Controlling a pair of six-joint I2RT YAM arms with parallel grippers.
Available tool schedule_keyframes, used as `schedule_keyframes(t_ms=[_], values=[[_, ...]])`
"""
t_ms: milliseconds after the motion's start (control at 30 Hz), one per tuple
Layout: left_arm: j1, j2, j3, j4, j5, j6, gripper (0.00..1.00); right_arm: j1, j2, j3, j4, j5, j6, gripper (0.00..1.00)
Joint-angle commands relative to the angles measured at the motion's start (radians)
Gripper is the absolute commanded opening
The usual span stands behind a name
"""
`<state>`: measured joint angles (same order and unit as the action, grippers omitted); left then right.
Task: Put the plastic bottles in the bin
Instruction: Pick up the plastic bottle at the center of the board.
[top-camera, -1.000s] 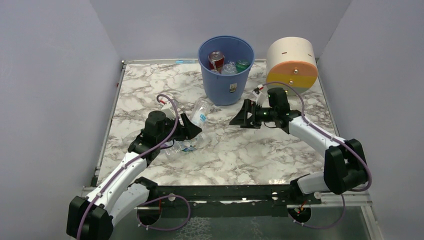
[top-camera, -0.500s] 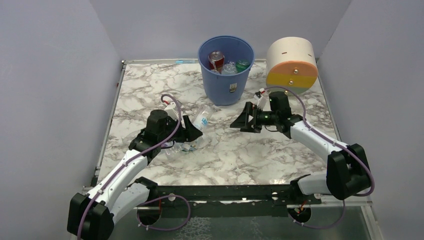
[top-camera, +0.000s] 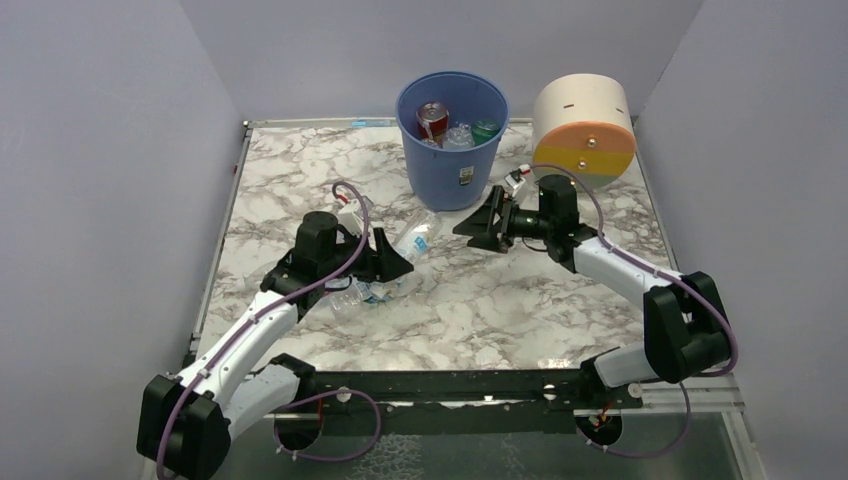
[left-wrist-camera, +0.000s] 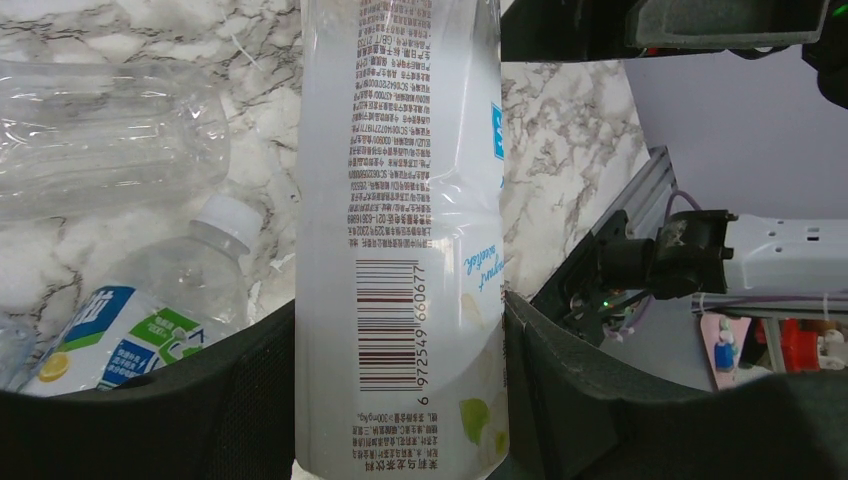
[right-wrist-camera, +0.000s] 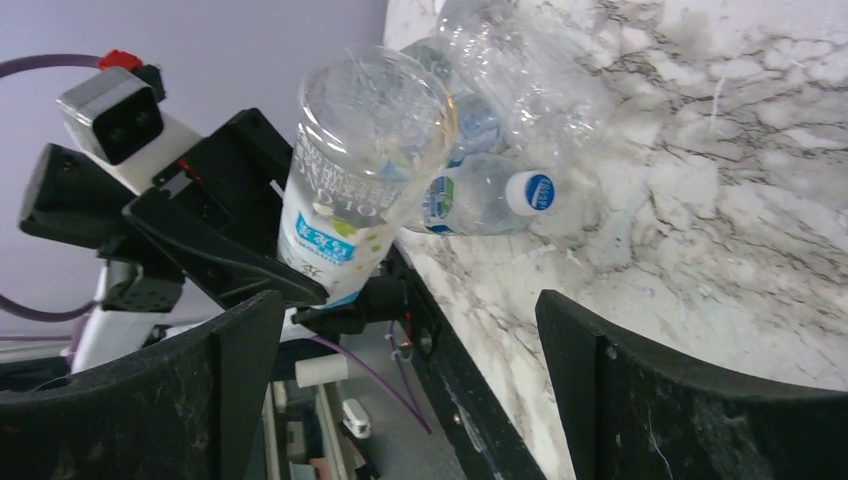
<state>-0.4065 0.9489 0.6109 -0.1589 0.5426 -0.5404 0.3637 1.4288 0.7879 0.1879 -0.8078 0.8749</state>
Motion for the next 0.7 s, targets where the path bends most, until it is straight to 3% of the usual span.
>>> schedule_keyframes(t_ms=[0, 300, 667], values=[[-0.009, 0.006, 0.005, 0.091, 0.079, -0.033, 0.62, 0.004, 0.009, -0.027, 0.174, -0.055, 0.134, 0.99], [-0.053, 0.036, -0.016, 0.176, 0.075, -0.081, 0.62, 0.032, 0.027, -0.043, 0.225, -0.032, 0.189, 0.99], [-0.193, 0.078, -0.010, 0.250, -0.016, -0.115, 0.63, 0.096, 0.055, -0.026, 0.262, 0.015, 0.216, 1.00]])
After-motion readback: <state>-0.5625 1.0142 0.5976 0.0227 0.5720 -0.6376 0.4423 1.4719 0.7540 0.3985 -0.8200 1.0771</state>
